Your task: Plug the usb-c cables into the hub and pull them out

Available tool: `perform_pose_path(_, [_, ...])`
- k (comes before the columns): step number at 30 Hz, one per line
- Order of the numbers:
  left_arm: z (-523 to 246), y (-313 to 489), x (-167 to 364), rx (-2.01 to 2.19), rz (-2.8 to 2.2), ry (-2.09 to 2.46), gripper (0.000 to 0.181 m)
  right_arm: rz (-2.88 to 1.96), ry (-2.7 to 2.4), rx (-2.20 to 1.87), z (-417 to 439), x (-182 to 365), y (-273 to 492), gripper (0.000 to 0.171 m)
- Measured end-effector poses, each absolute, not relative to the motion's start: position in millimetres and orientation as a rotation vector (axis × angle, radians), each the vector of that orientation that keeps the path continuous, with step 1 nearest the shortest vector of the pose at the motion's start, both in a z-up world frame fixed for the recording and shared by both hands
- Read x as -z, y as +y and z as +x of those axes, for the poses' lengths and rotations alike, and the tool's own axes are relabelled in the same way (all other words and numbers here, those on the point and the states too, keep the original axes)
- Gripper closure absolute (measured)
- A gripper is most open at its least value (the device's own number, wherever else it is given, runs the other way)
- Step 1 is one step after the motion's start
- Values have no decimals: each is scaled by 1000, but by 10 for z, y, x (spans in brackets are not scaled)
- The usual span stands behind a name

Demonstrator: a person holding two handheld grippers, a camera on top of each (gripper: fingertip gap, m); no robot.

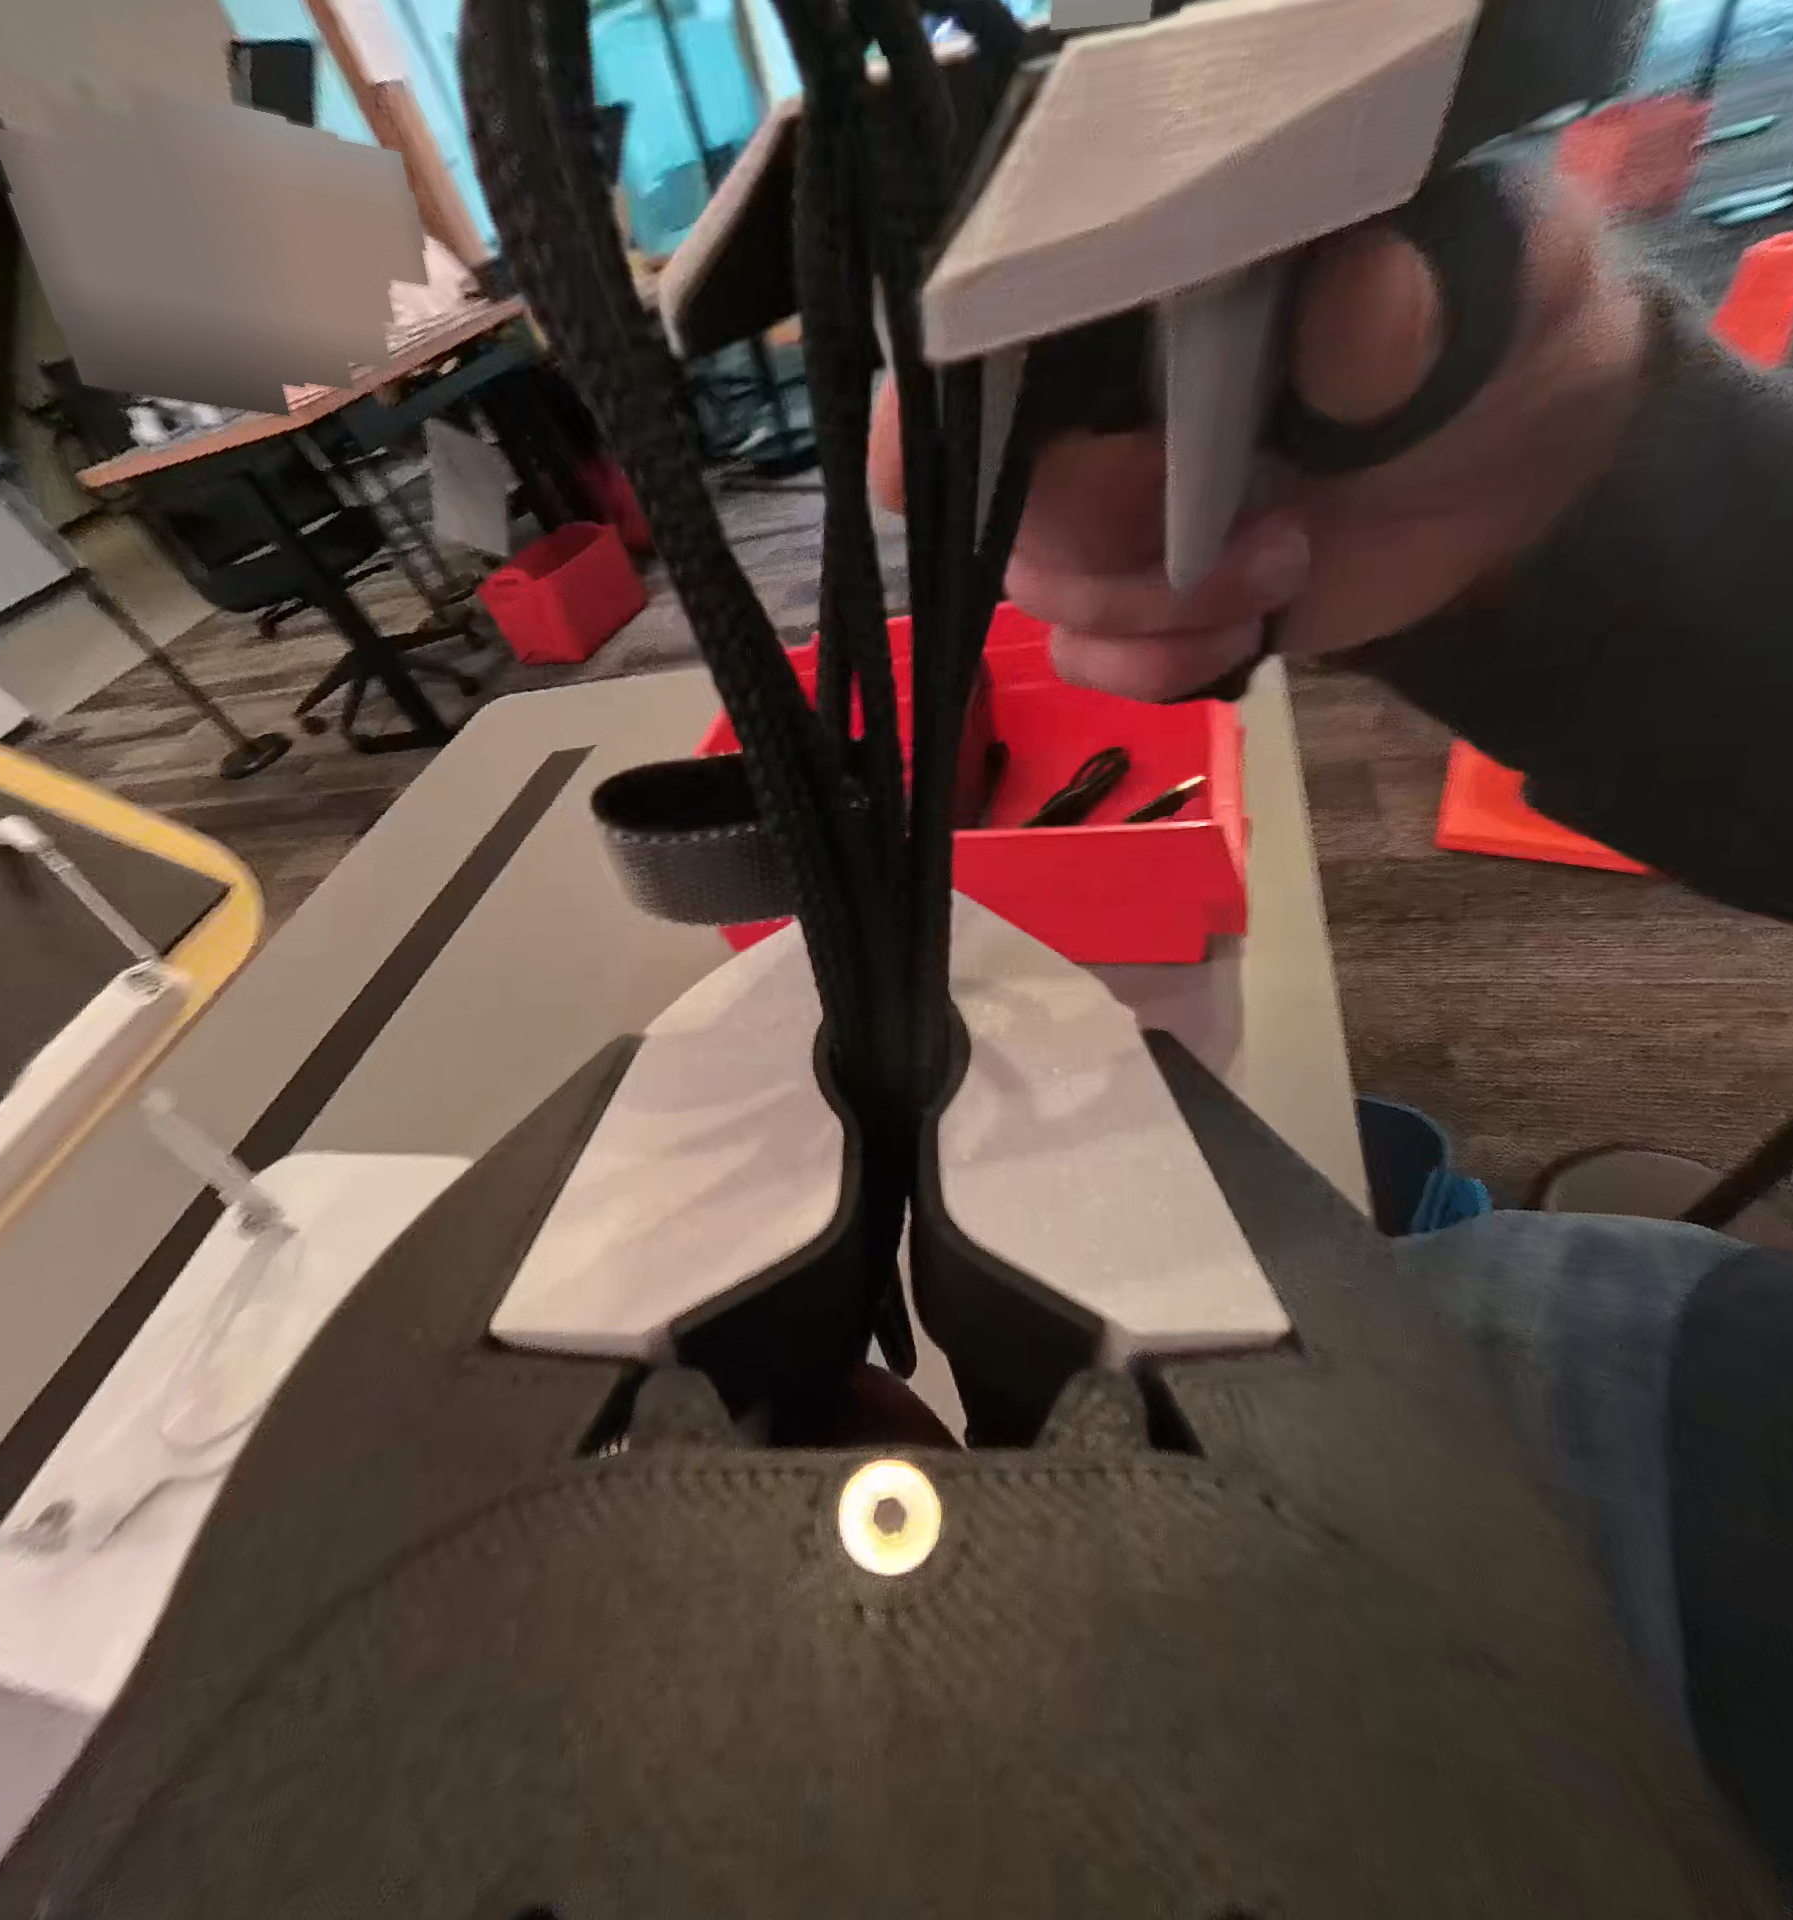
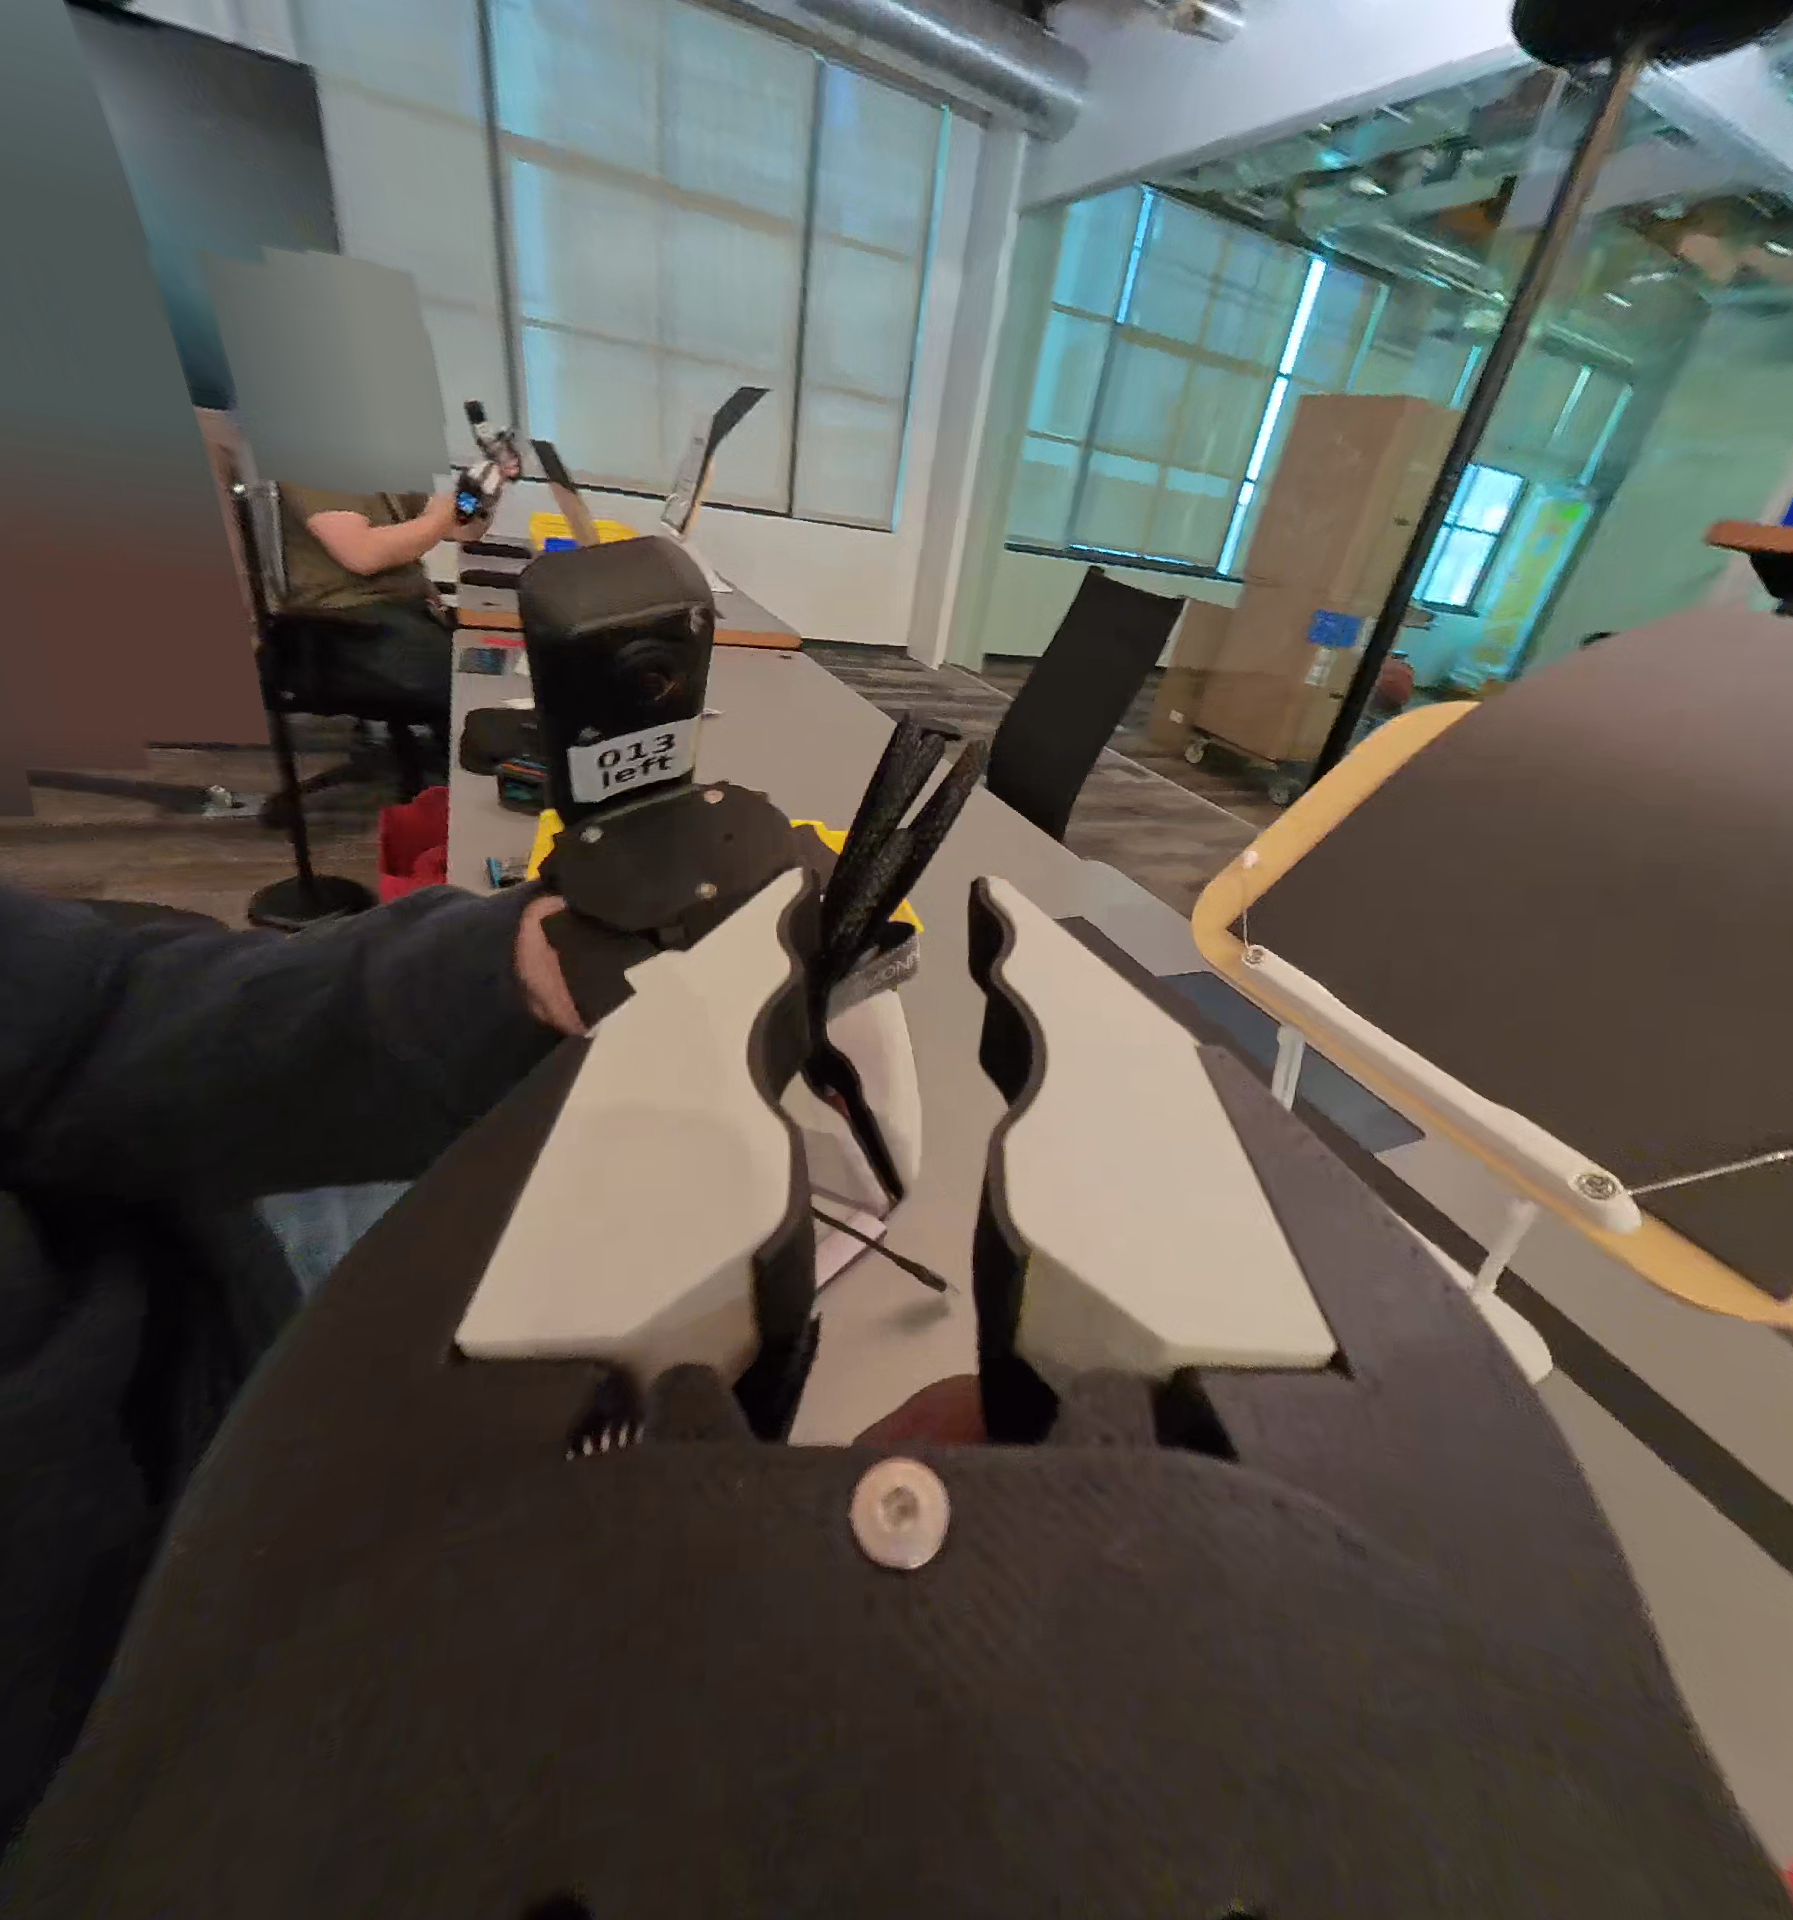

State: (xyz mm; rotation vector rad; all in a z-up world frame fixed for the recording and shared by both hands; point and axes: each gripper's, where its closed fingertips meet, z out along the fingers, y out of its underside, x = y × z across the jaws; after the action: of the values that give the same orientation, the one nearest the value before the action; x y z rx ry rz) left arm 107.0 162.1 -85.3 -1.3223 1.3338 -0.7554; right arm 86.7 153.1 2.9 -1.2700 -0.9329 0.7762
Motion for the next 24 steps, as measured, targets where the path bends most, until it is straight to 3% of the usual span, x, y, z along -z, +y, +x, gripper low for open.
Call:
perform_pose_path(5, [1074, 1355, 809, 965, -1198, 1413, 178, -1211, -1018, -881, 853, -27, 1326, 141])
perform_pose_path(9, [987, 1295, 667, 1137, -1137, 1335, 178, -1176, -938, -1038, 934, -93, 1300, 150])
perform_pose_path(24, [836, 1021, 486, 1497, -941, 1297, 178, -1311, -1164, -509, 337, 263, 1281, 148])
